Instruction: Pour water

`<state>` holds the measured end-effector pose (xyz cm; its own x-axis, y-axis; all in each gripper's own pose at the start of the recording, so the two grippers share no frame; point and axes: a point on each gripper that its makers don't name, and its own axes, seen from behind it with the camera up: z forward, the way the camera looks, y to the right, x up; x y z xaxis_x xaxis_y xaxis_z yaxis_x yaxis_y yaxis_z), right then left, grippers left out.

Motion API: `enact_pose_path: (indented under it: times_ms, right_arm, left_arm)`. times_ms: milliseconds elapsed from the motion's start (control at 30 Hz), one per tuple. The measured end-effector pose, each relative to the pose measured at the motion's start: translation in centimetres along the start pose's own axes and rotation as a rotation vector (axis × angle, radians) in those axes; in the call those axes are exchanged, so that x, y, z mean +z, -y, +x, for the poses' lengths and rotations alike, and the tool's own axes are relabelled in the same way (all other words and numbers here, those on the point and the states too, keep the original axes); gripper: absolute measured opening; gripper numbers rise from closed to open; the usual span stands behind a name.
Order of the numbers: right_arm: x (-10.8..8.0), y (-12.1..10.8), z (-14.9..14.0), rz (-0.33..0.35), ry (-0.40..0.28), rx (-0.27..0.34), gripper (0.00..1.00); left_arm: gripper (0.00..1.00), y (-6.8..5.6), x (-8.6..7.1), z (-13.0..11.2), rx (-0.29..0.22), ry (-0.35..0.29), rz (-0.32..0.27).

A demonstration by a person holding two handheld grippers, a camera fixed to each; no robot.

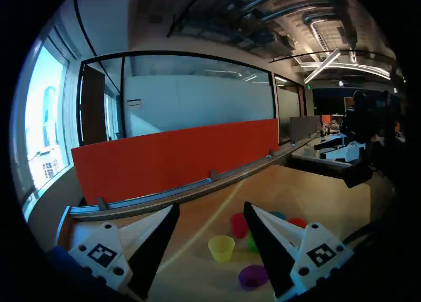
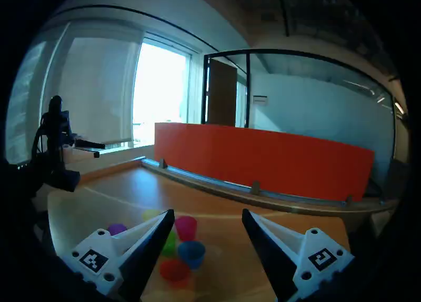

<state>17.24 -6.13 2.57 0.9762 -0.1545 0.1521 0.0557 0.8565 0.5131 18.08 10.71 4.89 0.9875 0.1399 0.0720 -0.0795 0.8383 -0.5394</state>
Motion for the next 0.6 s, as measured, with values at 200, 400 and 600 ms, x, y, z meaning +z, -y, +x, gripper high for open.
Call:
enact_pose_path:
  times_ms: [200, 400, 600]
  right_arm:
    - [-0.1, 0.1, -1.0, 0.010, 0.062, -0.047, 0.99]
    - [0.1, 0.4, -1.4, 0.024, 0.090, -0.058, 0.99]
    - [0.5, 0.6, -1.8, 0.042, 0.111, -0.053, 0.99]
  left_arm:
    - [0.90, 0.3, 0.1, -0.6, 0.032, 0.037, -0.007]
    - [0.90, -0.4, 0.6, -1.4, 0.061, 0.071, -0.031]
    - [0.90, -1.3, 1.3, -1.9, 0.073, 0.091, -0.065]
